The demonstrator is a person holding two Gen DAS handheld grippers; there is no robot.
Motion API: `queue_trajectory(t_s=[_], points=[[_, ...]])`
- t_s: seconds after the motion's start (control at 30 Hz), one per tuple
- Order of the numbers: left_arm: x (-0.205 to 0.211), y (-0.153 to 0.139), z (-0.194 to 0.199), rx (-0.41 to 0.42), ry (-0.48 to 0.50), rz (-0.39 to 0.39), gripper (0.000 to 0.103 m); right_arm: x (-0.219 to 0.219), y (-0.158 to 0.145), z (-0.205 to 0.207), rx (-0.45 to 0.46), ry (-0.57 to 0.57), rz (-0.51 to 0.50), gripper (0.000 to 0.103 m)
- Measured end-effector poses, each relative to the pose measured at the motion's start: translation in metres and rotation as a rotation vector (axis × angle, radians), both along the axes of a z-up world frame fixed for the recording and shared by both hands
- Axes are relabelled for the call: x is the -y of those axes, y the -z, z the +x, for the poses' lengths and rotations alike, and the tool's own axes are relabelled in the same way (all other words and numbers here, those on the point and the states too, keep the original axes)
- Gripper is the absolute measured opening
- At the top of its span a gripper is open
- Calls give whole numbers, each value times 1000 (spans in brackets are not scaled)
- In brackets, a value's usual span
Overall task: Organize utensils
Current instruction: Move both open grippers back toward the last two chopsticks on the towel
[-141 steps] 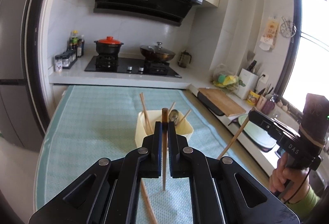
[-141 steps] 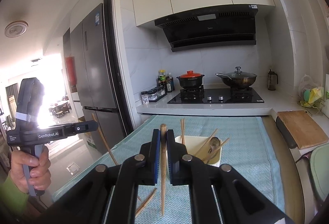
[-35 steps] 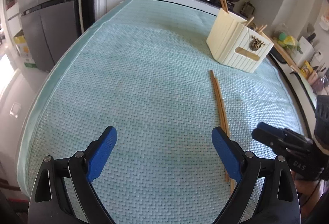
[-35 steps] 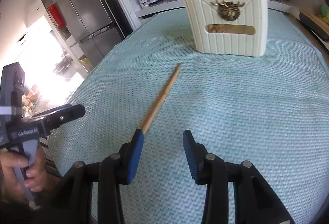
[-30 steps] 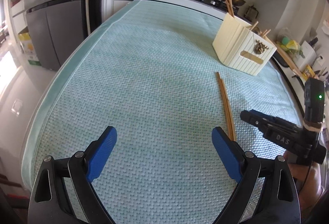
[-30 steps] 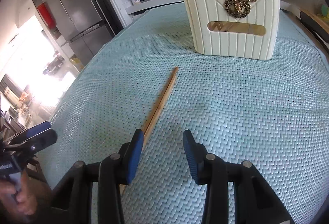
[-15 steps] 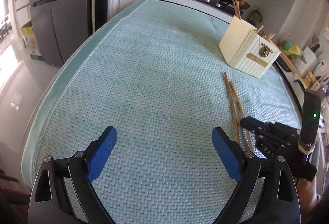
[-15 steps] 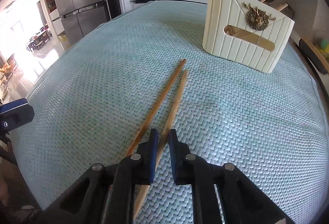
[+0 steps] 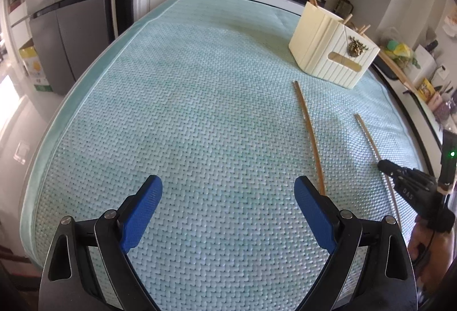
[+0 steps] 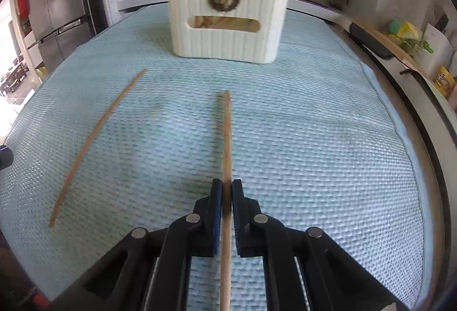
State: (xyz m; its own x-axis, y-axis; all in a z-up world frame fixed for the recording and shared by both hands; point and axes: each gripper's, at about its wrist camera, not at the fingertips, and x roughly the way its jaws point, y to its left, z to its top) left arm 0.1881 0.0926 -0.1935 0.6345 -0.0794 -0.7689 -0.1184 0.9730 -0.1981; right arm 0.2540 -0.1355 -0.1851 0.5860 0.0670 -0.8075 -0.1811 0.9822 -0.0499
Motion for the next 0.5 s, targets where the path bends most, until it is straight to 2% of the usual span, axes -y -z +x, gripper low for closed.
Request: queue_trajectory(t_s=[0.1,0.17,0.2,0.23,0.5], points=[[9,-1,2,-1,30,17,94,19,-3,-5,1,7,41,11],[15,-1,4,-4,45,30,94,28,-8,-12,24,1,66,25],[18,-1,5,-6,53,35,94,31,-10,-15,36,-1,74,39],[20,-1,6,-9,59,39,94,32,-13,-18,49,-4,79,45],[39,-3,8,-10,109,55,94,14,-18,-28,64,-74,45,45]])
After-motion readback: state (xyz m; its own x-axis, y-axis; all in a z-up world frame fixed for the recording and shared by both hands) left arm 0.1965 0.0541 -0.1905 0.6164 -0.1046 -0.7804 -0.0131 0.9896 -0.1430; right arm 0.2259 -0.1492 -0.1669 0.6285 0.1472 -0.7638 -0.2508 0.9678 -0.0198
